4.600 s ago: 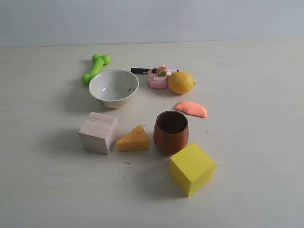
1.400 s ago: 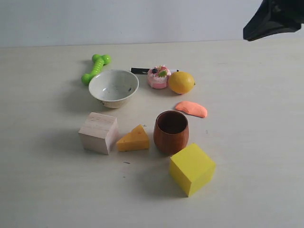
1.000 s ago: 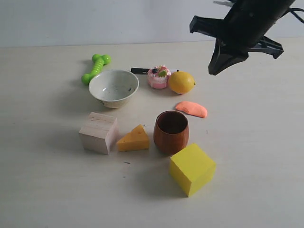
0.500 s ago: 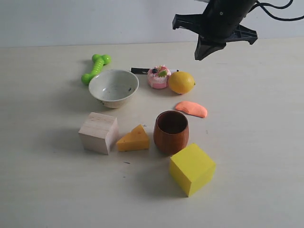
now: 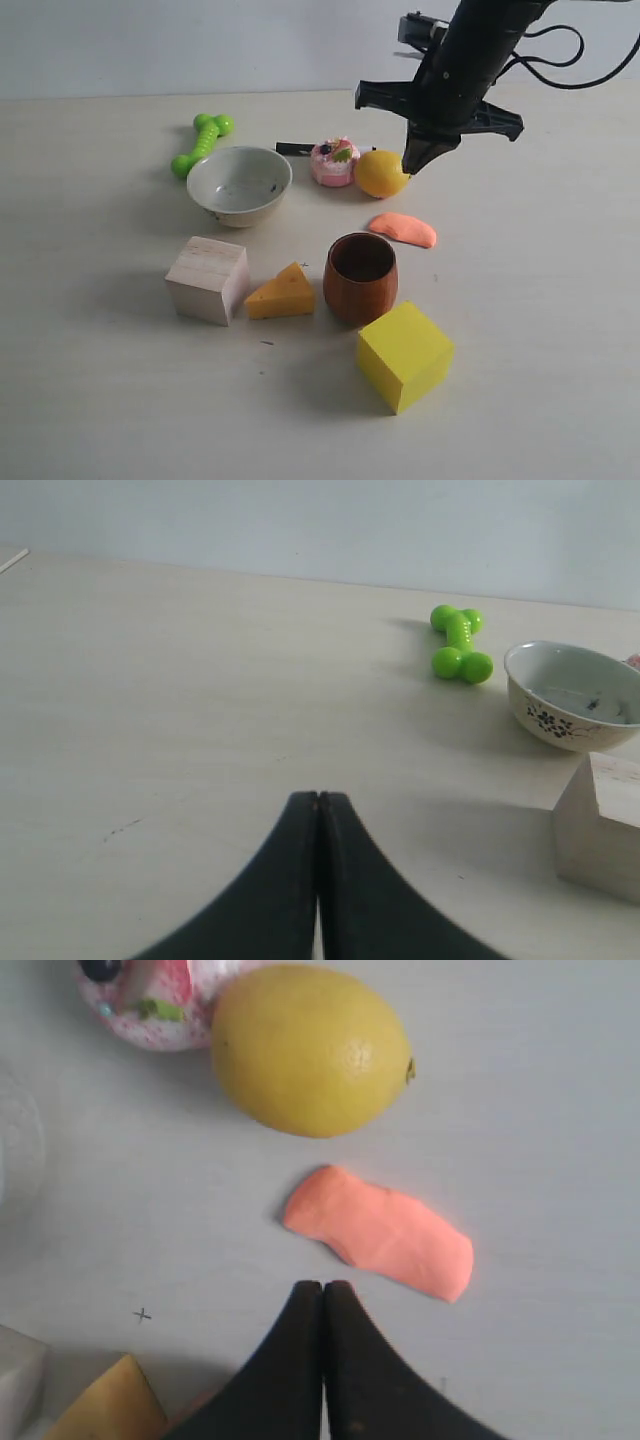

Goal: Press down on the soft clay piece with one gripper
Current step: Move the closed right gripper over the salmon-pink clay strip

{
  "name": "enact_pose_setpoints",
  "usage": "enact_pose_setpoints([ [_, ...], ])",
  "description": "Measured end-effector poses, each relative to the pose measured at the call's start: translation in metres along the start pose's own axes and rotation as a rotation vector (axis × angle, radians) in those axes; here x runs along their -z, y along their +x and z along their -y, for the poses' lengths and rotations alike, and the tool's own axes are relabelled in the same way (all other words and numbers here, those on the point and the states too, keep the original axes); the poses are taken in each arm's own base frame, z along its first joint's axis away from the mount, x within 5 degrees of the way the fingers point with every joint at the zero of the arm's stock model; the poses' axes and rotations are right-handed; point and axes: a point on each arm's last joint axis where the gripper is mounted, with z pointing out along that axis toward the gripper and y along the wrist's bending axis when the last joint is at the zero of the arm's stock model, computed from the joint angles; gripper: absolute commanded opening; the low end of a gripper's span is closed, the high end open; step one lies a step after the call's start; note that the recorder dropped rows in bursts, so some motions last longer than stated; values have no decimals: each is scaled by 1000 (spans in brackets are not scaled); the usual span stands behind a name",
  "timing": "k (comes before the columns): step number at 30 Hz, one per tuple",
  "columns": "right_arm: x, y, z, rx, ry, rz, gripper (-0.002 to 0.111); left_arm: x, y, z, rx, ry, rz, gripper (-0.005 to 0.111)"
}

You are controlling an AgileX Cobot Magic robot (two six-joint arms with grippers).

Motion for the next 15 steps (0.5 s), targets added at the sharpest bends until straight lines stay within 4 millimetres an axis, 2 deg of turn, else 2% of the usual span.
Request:
enact_pose_setpoints([
  [4,-12,-1,2,52,10,-23,0,0,0,0,0,0,0,0],
  [15,-14,-3,-2,6,-40,-6,0,0,0,0,0,0,0,0],
])
